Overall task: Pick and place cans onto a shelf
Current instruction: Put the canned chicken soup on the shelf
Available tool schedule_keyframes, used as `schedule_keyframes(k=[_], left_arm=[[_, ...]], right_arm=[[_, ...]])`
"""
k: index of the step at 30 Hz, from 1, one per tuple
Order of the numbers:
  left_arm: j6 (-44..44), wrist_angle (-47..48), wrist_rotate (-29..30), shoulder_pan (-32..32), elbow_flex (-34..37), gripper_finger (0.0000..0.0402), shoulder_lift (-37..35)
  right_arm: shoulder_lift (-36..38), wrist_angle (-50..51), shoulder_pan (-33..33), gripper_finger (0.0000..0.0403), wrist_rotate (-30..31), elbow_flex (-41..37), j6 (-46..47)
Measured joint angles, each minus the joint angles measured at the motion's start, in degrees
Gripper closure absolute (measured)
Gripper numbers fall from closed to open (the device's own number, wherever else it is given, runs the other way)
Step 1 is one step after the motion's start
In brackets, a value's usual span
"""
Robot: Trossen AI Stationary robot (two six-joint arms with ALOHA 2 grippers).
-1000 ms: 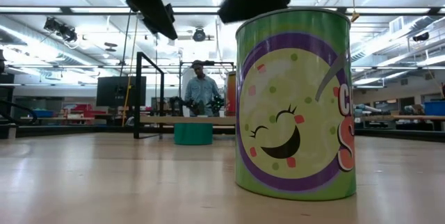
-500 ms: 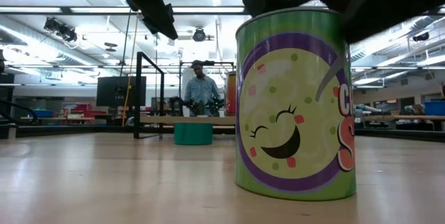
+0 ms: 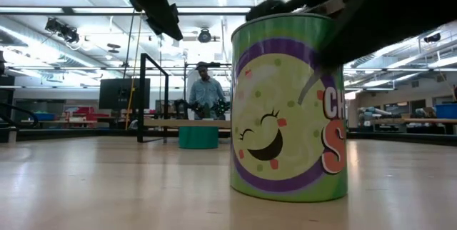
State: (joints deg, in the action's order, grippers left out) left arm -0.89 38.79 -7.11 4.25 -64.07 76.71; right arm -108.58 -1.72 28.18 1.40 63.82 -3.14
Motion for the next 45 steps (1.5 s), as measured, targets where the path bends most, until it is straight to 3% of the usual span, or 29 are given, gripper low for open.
schedule_keyframes(k=[5,12,17,26,34,45], left_arm=[[0.0,-0.02,0.0,0.0,0.0,0.0255,0.02],[-0.05,-0.03,0.32,-0.85,-0.11,0.0255,-3.42],[0.02,-0.37,6.22,-4.45,-0.07,0.0255,-7.98],[-0.24,-0.5,12.92,-14.43,0.19,0.0255,-7.16],[-4.38,-5.76,17.95,-21.94,9.15,0.0255,-8.32],[-5.85,-14.42,21.1,-25.78,19.67,0.0255,-10.74]], right_arm=[[-2.1,-0.21,-0.9,0.0039,-0.61,-0.03,0.65],[-1.18,-0.06,-2.87,0.0091,-0.82,0.43,0.72],[0.91,5.35,-5.88,0.0109,0.46,2.95,0.43],[7.08,13.01,-14.95,0.01,5.12,9.37,-3.59],[8.9,15.57,-23.64,0.01,5.18,13.06,-4.15],[1.95,25.16,-31.21,0.01,3.43,28.07,-7.38]])
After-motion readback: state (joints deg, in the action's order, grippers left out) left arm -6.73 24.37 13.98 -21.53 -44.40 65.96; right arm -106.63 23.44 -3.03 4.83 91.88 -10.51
